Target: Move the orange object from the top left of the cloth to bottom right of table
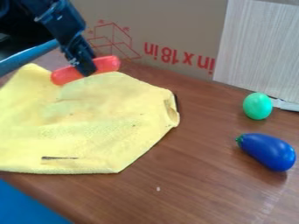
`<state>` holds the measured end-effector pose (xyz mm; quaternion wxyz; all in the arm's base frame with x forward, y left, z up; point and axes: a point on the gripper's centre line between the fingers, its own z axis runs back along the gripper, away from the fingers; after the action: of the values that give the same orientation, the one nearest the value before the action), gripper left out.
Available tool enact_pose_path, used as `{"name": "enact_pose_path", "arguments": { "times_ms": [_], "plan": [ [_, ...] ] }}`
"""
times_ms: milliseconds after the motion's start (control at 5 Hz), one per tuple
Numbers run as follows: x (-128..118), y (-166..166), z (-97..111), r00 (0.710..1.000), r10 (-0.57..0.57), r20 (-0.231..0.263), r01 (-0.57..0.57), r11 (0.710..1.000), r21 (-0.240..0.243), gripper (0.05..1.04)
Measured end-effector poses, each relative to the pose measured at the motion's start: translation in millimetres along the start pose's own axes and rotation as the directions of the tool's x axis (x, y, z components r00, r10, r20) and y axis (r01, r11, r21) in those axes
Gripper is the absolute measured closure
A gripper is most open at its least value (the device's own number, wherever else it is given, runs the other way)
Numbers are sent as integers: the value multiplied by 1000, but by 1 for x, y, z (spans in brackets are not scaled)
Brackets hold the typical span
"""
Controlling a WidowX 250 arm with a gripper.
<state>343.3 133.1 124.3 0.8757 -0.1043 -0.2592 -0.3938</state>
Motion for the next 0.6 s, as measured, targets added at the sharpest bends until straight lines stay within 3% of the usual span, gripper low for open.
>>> {"name": "enact_pose_path", "arguments": {
  "times_ms": [200,400,600],
  "plan": [
    [28,-38,1,999,-12,41,13,1000,-22,614],
    [47,-84,-2,999,-41,23,42,998,-53,613],
    [46,-131,-12,996,-82,-38,79,993,-88,614]
  ]
}}
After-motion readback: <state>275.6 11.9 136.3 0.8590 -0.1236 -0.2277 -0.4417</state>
